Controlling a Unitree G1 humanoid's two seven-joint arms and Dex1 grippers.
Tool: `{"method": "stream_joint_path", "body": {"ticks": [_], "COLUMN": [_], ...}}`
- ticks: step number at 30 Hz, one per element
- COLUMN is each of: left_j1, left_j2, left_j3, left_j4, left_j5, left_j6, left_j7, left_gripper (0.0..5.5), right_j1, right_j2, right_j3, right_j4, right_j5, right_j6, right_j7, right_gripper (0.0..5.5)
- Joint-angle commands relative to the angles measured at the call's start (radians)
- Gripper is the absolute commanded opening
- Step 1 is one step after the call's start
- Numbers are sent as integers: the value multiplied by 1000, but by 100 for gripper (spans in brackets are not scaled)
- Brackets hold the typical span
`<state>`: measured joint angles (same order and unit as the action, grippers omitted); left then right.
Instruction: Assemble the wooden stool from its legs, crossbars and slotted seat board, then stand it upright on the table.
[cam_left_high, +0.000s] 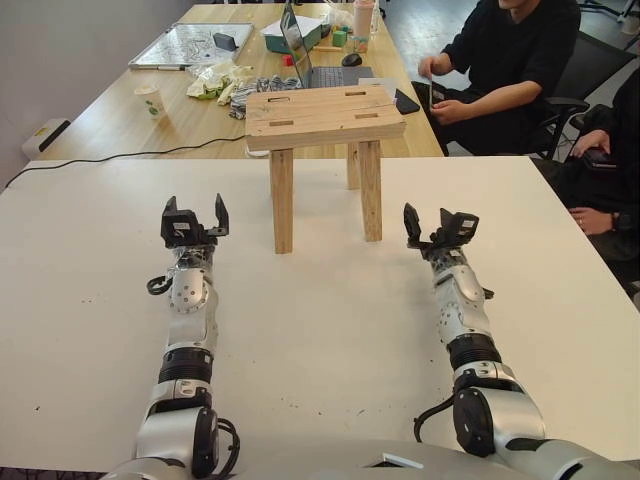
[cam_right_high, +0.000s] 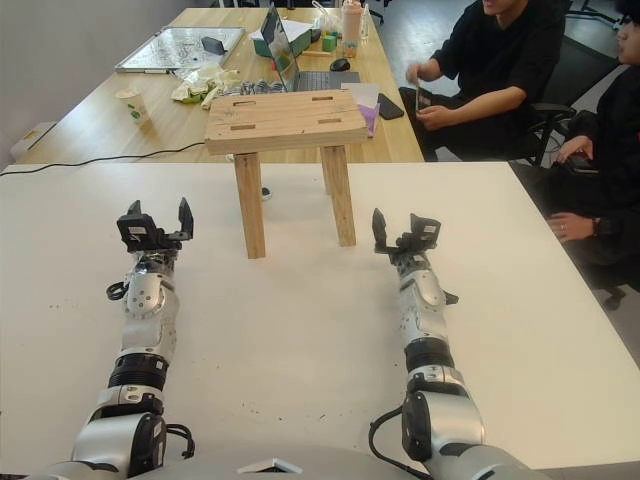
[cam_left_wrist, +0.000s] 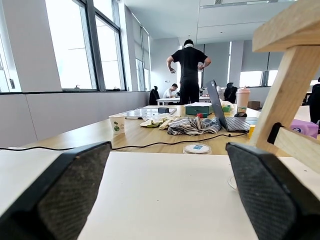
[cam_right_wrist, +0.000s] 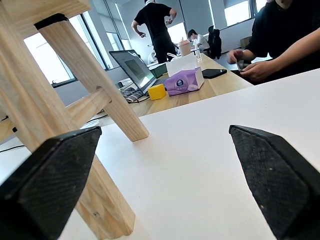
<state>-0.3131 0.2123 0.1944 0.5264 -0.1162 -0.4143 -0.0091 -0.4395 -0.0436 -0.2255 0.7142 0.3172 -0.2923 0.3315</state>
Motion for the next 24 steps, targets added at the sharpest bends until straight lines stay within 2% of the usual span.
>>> {"method": "stream_joint_path", "body": {"ticks": [1, 24], "left_j1": [2, -9], "left_j2": [-14, -15], "left_j3": [-3, 5], "left_j4": [-8, -4], "left_j5": [9, 26], "left_j6": [14, 11], "left_j7": [0, -2], "left_gripper": [423, 423], "right_j1": [-4, -8], "right_j2": [19, 22], "right_j3": [10, 25], "right_j4": [-5, -10], "right_j5": [-5, -5], "right_j6": [10, -7], "right_j7": [2, 4], "right_gripper": [471, 471]}}
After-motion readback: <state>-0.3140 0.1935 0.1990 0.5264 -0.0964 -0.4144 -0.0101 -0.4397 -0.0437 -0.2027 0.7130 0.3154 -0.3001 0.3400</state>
